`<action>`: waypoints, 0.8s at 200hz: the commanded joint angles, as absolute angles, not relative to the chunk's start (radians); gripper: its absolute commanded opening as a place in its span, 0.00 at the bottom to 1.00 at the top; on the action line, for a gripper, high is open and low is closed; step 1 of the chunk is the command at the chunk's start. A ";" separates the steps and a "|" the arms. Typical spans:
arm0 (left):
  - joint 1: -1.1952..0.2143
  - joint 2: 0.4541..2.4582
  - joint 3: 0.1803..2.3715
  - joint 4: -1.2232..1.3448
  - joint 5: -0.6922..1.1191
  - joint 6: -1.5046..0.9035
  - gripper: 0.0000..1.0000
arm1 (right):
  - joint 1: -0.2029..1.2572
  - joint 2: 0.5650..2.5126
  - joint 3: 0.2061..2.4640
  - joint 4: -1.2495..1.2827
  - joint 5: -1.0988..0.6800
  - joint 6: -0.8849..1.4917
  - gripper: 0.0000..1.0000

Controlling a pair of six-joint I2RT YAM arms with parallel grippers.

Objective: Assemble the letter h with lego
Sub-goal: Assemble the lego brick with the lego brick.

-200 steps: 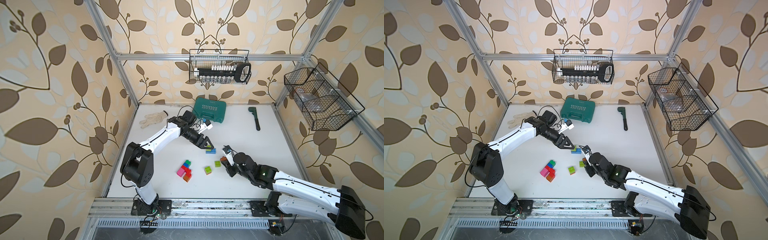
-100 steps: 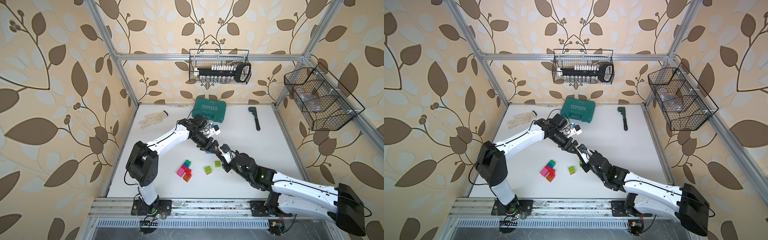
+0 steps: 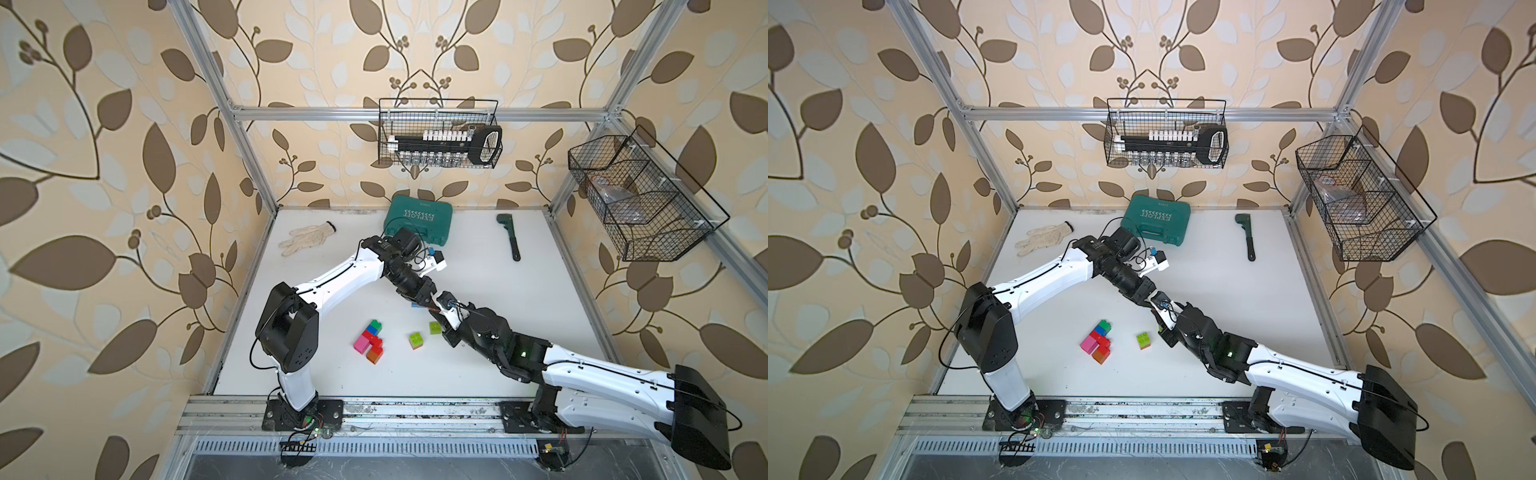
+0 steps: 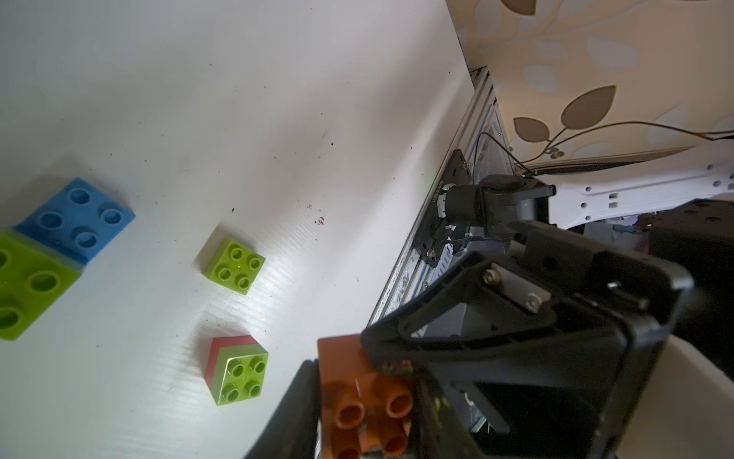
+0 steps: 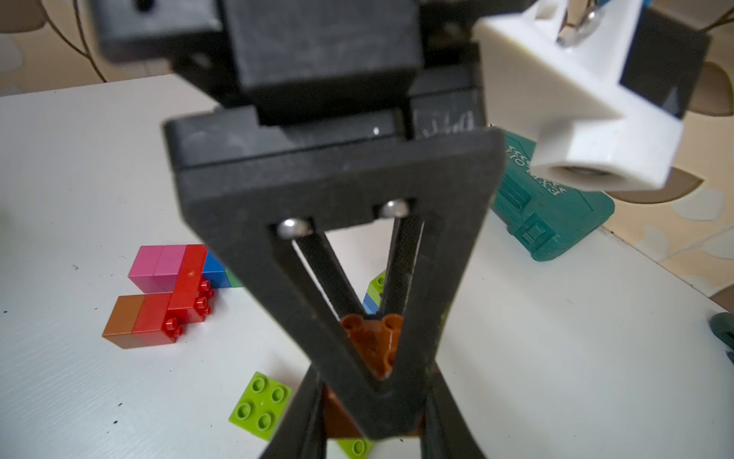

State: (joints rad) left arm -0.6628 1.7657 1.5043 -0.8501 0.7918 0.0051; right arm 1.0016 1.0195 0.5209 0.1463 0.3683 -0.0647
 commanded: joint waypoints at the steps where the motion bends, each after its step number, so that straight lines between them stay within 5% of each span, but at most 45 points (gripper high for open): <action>1: -0.698 1.770 1.538 -0.892 0.815 0.052 0.28 | 1.009 1.006 0.538 0.170 0.401 -0.060 0.27; 27: -0.711 1.785 1.560 -0.923 0.815 0.078 0.21 | 1.008 0.977 0.515 0.157 0.435 -0.026 0.29; 52: -0.710 1.801 1.576 -0.925 0.797 0.096 0.15 | 1.009 0.924 0.501 0.078 0.422 0.028 0.52; 100: -0.719 1.848 1.596 -0.874 0.633 0.207 0.15 | 0.964 0.774 0.404 -0.085 0.263 0.257 0.65; 160: -0.782 1.869 1.492 -0.779 0.497 0.511 0.18 | 0.439 0.685 0.332 -0.237 -0.158 0.604 0.79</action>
State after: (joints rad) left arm -0.7254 1.8824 1.5406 -0.8288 0.5926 0.3286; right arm 0.6094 0.6765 0.3279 -0.1493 0.0853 0.4362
